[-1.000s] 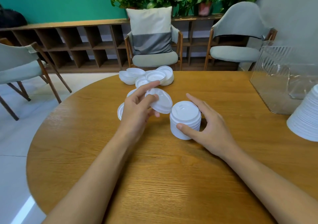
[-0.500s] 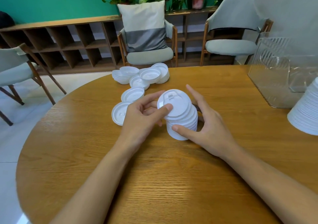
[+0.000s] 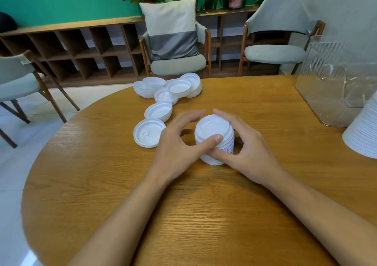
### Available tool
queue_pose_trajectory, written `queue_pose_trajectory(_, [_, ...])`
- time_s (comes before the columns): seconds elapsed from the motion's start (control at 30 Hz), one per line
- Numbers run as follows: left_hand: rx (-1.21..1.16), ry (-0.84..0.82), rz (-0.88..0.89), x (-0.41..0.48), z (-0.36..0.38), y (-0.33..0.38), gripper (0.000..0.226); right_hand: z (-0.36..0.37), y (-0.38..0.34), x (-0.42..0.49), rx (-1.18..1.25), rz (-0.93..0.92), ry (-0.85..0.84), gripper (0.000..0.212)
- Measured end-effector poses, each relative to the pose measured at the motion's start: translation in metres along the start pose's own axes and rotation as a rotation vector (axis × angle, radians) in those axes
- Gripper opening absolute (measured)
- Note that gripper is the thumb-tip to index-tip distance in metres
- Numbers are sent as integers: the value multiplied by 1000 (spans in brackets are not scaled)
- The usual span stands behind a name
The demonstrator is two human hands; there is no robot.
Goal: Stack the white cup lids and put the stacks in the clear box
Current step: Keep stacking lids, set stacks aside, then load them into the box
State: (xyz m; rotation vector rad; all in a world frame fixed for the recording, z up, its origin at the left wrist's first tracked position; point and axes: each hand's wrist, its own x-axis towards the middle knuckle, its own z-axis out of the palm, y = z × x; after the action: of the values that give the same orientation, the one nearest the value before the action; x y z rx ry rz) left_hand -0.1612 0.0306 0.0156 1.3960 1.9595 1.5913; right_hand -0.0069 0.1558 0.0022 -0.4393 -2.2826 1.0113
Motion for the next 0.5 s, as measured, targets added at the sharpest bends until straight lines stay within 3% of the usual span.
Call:
queue_pose_trajectory(0.33, [4,12,17,-2,6,-3,61,-1,2,0,14,44,-57,95])
queue_pose_trajectory(0.5, [41,-16,19,0,5,-5,60,1,2,0,8,32,-28,91])
